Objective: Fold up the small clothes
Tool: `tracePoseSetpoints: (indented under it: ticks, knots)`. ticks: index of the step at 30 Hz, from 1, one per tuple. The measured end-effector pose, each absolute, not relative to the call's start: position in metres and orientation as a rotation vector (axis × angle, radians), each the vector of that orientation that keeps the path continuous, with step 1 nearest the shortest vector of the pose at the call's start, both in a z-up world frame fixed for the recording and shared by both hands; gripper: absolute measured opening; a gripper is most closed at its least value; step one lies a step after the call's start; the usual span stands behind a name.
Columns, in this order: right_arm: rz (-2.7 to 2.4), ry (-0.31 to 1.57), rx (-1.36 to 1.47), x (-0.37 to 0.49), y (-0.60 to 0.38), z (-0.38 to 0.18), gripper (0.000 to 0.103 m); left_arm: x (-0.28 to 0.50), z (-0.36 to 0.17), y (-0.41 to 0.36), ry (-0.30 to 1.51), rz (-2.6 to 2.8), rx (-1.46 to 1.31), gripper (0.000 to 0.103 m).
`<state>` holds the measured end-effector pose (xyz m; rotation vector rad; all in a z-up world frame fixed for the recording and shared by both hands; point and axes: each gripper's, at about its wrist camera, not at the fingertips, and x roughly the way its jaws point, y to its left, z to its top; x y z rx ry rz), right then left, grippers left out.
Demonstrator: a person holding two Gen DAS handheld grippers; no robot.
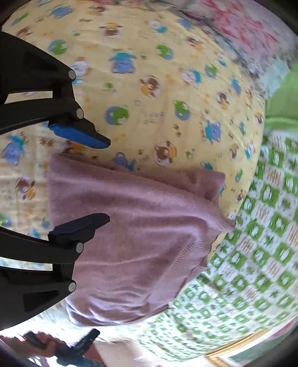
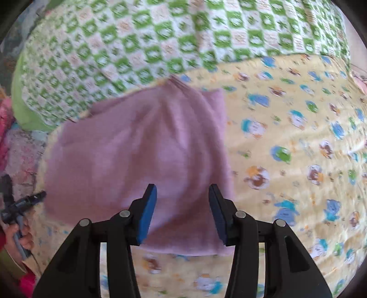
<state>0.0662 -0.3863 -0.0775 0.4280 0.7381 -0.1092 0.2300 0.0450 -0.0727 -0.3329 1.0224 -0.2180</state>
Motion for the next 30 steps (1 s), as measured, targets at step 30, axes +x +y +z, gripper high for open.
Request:
tracePoseSetpoints:
  ticks: [30]
  knots:
    - [0.264,0.93,0.367,0.291,-0.14,-0.038,0.074,0.199,-0.104,0.056,1.113,-0.234,-0.526,0.075]
